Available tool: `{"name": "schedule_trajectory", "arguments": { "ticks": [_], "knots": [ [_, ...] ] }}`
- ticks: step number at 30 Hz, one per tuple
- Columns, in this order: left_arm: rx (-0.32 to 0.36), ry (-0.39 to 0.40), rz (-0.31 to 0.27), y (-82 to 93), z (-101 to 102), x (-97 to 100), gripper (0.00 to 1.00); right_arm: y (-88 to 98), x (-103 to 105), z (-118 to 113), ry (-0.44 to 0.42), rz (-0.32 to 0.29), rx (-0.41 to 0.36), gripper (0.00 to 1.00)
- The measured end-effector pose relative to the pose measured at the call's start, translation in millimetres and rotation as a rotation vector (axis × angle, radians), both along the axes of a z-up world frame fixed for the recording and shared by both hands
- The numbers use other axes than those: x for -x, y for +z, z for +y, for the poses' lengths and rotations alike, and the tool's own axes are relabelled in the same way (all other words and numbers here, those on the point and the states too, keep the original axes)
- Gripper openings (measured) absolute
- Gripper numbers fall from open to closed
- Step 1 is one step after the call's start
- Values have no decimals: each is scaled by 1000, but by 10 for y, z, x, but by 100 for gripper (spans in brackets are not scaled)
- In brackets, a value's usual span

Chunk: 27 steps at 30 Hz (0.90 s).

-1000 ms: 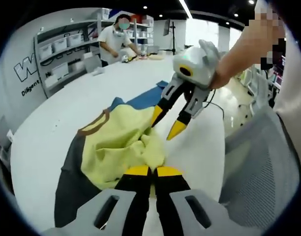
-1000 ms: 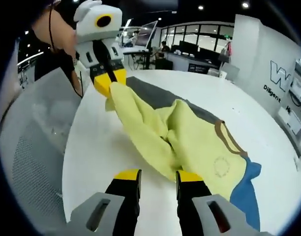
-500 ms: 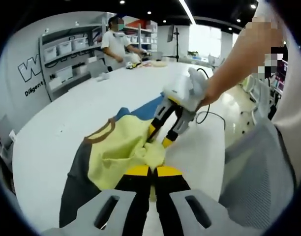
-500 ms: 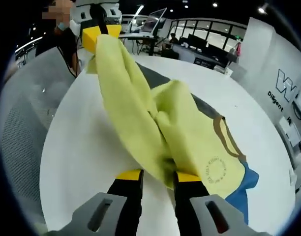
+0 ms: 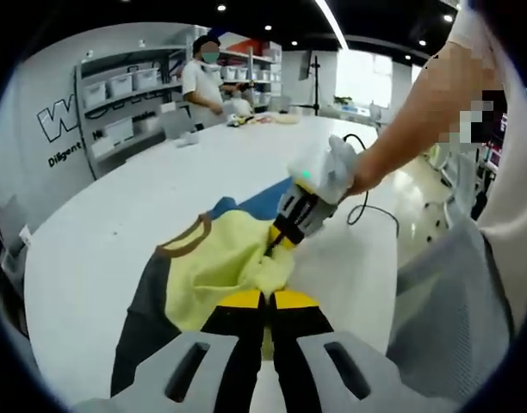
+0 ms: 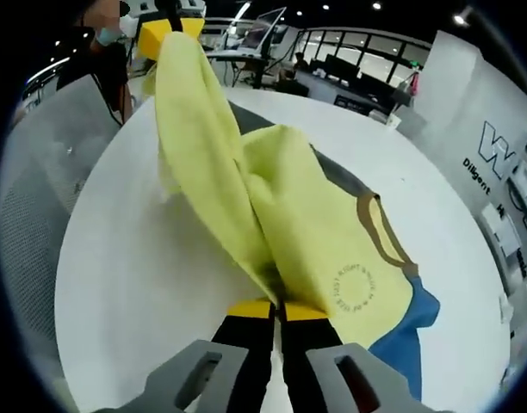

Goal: Fold the garment on the visible template until the final outline fits inside the template.

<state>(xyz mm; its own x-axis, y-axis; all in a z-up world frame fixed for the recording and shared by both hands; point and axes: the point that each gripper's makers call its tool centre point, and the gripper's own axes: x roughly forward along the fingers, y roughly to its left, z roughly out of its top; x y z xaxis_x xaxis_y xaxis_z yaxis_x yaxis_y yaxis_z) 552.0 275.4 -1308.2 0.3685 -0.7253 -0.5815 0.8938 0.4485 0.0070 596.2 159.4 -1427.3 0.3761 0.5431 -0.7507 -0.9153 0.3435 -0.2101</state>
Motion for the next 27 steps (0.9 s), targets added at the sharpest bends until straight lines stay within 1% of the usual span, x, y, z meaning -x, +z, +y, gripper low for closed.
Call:
{"name": "schedule_trajectory", "arguments": {
  "ticks": [2,3,5,6,7,9,10,13,16,17,20,21,22,25,27],
  "knots": [
    [-5,8,-1,-11,27,-24,2,32,31,-24,12,5,4,0],
    [-10,12,1,-24,42,-36,2,52,58,-35,16,18,3,0],
    [-21,18,0,-45,78,-62,2,130,123,-52,34,23,-1,0],
    [-31,25,2,-63,109,-80,2,166,183,-69,49,36,4,0],
    [-40,28,9,-85,133,-84,2,200,231,-81,61,43,6,0],
    [-60,31,18,-126,180,-86,2,266,335,-136,111,31,44,0],
    [-71,30,26,-156,206,-80,2,289,382,-145,113,40,42,0],
    [-89,24,55,-237,249,-33,2,361,516,-196,144,36,58,0],
    [-105,3,83,-335,255,58,3,407,646,-219,143,45,51,0],
    [-111,-14,104,-378,244,124,3,407,682,-224,143,50,52,0],
    [-135,-65,143,-487,228,293,3,369,855,-259,164,41,100,0],
    [-148,-90,157,-527,224,373,3,361,899,-262,164,47,105,0],
    [-151,-98,161,-537,221,399,3,357,957,-260,163,48,108,0],
    [-175,-161,196,-576,225,613,3,368,1091,-259,145,70,105,0],
    [-182,-182,212,-588,238,699,3,358,1182,-264,137,73,112,0]
  ]
}}
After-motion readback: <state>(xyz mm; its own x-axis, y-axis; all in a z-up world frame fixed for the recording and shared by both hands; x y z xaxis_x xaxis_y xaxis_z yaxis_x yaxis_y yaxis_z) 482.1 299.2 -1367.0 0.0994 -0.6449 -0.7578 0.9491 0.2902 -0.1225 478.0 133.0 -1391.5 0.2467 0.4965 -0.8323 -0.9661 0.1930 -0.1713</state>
